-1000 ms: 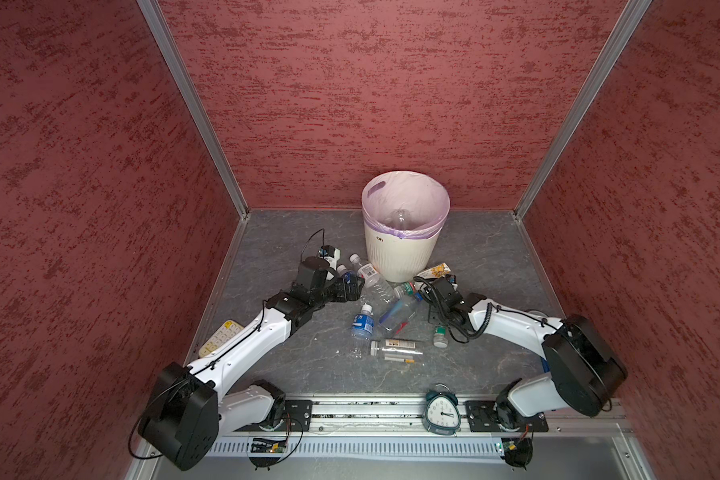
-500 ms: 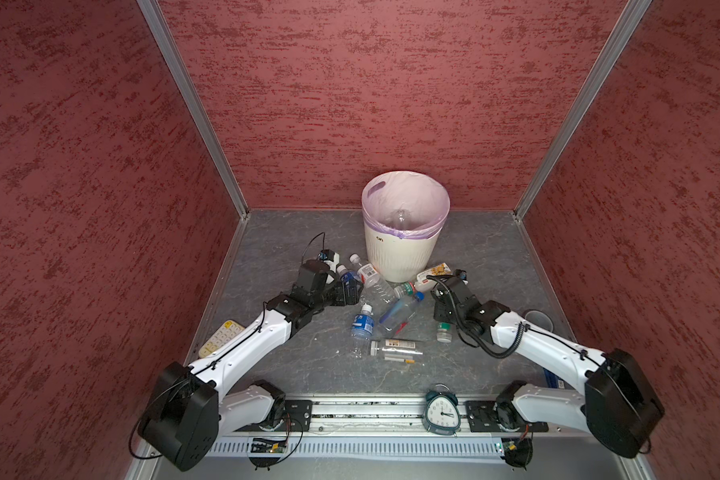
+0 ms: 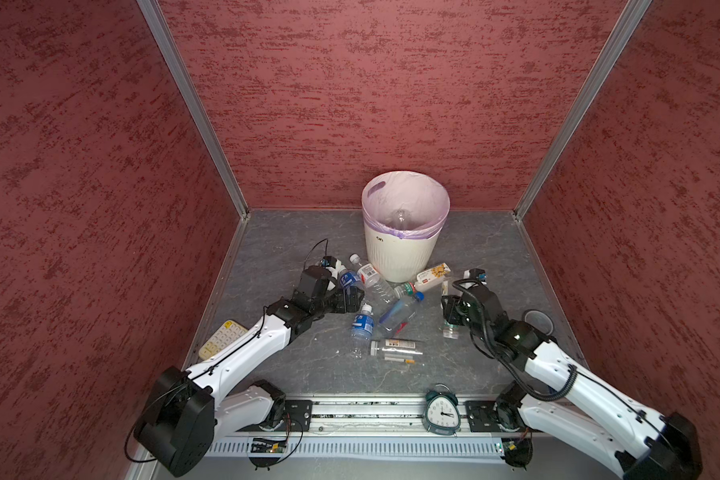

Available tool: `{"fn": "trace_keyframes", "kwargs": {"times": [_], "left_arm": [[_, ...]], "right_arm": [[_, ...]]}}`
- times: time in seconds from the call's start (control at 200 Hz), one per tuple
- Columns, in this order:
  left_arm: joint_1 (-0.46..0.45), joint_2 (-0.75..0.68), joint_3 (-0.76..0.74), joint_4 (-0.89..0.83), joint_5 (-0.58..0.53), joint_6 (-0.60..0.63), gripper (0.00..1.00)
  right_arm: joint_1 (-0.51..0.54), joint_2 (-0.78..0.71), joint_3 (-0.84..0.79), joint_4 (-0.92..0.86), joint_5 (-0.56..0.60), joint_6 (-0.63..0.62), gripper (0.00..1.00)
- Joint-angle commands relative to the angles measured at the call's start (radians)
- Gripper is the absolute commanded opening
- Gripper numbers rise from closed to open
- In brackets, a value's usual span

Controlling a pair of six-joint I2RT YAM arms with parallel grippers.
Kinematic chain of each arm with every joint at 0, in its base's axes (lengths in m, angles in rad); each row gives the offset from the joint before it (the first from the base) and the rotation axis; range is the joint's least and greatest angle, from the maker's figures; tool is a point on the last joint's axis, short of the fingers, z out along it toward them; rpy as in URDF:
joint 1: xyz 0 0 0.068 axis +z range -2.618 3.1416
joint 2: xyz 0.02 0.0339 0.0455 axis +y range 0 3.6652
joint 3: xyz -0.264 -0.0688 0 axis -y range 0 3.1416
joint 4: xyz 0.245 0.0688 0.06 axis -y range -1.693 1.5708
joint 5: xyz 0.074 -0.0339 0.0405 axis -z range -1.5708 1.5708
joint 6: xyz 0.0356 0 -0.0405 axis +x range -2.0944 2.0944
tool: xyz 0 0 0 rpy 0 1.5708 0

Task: Throw the plastic bottles in the bin
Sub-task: 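Lift the container with the right gripper and carry it over the bin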

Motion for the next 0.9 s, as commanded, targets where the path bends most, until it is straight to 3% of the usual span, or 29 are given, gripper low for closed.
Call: {"fn": "trace_keyframes", "kwargs": {"times": [0.0,0.296,0.501,0.706,0.807,0.897], "left_arm": [[-0.017,-0.016,-0.019,-0.010,0.000,-0.010,0.99],[-0.059,-0.020,-0.033,-0.010,-0.011,-0.012,0.99],[-0.076,-0.040,-0.052,-0.008,-0.012,-0.012,0.99],[-0.081,-0.071,-0.078,-0.009,-0.016,-0.021,0.99],[-0.082,-0.094,-0.094,-0.014,-0.021,-0.024,0.99],[-0.083,-0.119,-0.106,-0.020,-0.025,-0.030,0.99]], "right_arm": [[0.029,-0.069,-0.007,0.038,0.044,-0.029,0.41],[0.097,-0.158,0.072,0.031,0.129,-0.087,0.40],[0.129,-0.126,0.205,0.034,0.185,-0.145,0.40],[0.128,0.041,0.414,0.102,0.205,-0.236,0.38],[0.119,0.197,0.600,0.109,0.241,-0.297,0.37],[0.064,0.369,0.808,0.106,0.206,-0.339,0.38]]}}
